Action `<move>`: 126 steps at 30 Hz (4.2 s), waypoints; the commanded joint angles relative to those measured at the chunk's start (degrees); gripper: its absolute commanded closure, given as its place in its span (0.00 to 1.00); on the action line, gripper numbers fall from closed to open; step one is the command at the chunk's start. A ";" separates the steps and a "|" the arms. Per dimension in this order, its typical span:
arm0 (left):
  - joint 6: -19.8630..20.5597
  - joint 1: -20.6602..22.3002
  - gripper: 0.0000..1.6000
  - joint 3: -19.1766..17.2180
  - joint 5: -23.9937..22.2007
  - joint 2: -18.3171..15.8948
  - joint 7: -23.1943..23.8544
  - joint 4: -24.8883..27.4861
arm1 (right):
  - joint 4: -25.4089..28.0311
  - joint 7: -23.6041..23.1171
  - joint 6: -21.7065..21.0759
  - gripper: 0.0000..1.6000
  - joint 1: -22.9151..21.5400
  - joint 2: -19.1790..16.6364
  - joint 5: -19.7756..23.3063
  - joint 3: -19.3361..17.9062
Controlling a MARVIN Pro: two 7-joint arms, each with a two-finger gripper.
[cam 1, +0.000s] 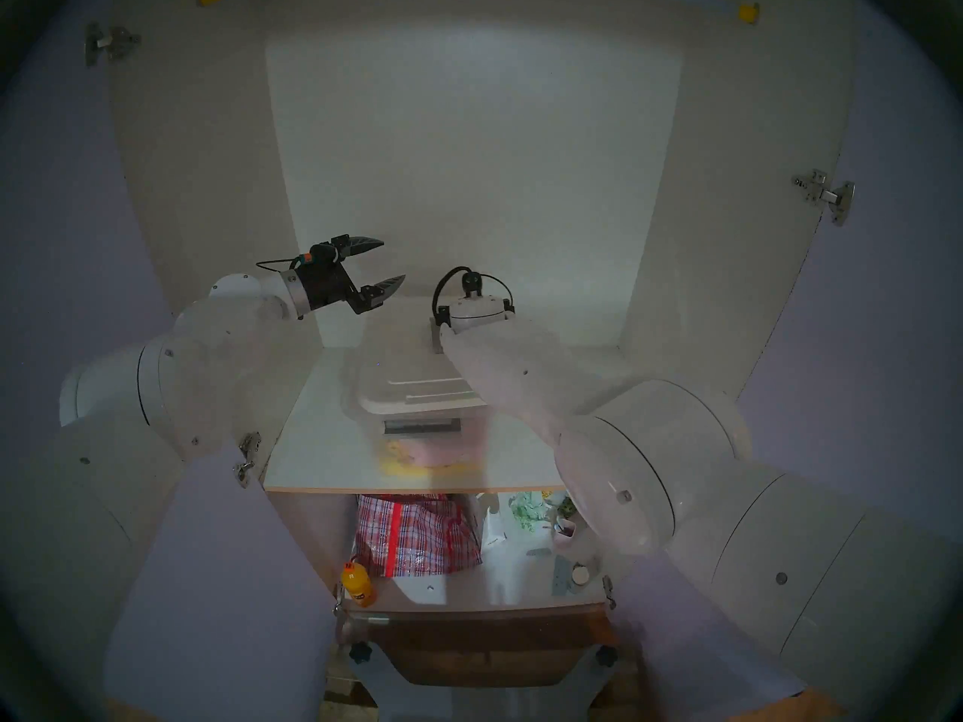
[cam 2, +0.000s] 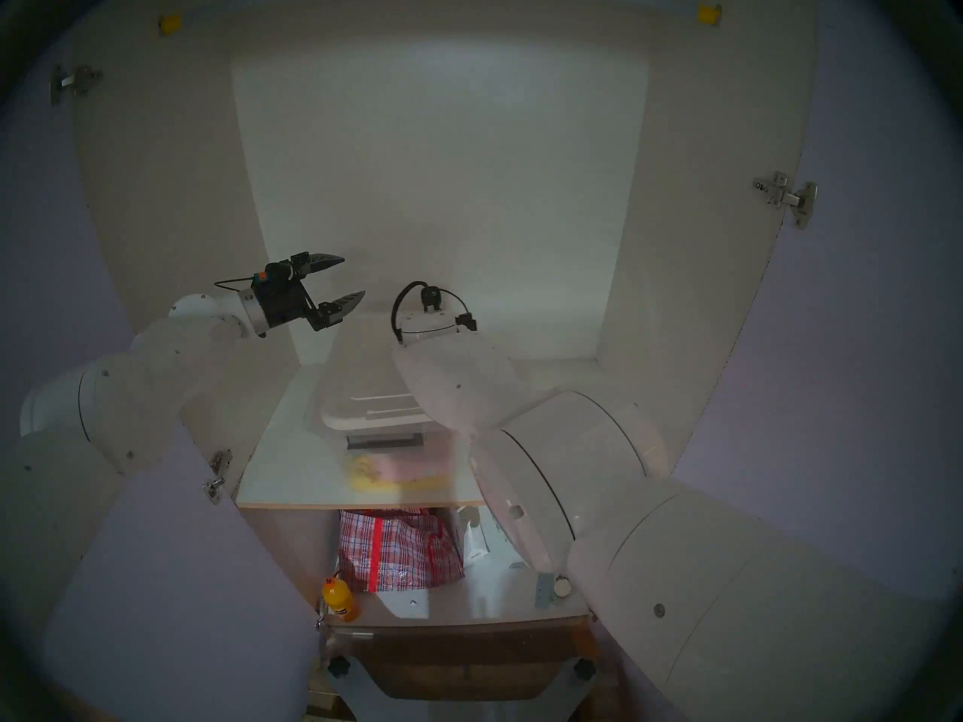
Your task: Take socks out of the storage bin, place them on top of the cabinet, and put the lid back on the bin
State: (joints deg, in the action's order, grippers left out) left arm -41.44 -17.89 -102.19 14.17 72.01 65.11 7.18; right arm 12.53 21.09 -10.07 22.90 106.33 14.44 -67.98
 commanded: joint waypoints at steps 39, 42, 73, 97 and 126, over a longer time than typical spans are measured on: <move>-1.93 1.26 0.00 -0.93 -0.36 1.35 -1.68 0.54 | 3.25 -6.63 3.12 0.00 -2.46 -10.08 6.52 -9.37; -1.78 0.42 0.00 -0.69 -0.09 2.04 -1.58 -0.11 | 3.39 -7.28 3.22 0.00 -2.44 -10.18 7.00 -9.86; -1.04 -1.75 0.00 0.59 3.46 6.16 -4.98 -0.45 | 4.69 -13.84 4.78 0.00 -1.73 -10.98 10.77 -13.95; 5.73 -1.39 0.00 4.97 8.72 6.69 -3.26 -1.45 | 4.99 -17.88 5.76 0.00 -1.23 -11.37 11.99 -15.72; 43.89 2.83 0.00 3.39 9.98 9.56 -8.58 -1.38 | 5.09 -22.20 7.38 0.00 -0.80 -11.85 12.15 -16.60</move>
State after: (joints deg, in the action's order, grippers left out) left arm -1.97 -18.47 -98.32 24.62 79.18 56.97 4.63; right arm 15.99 0.13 -4.23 23.84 94.37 26.60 -84.61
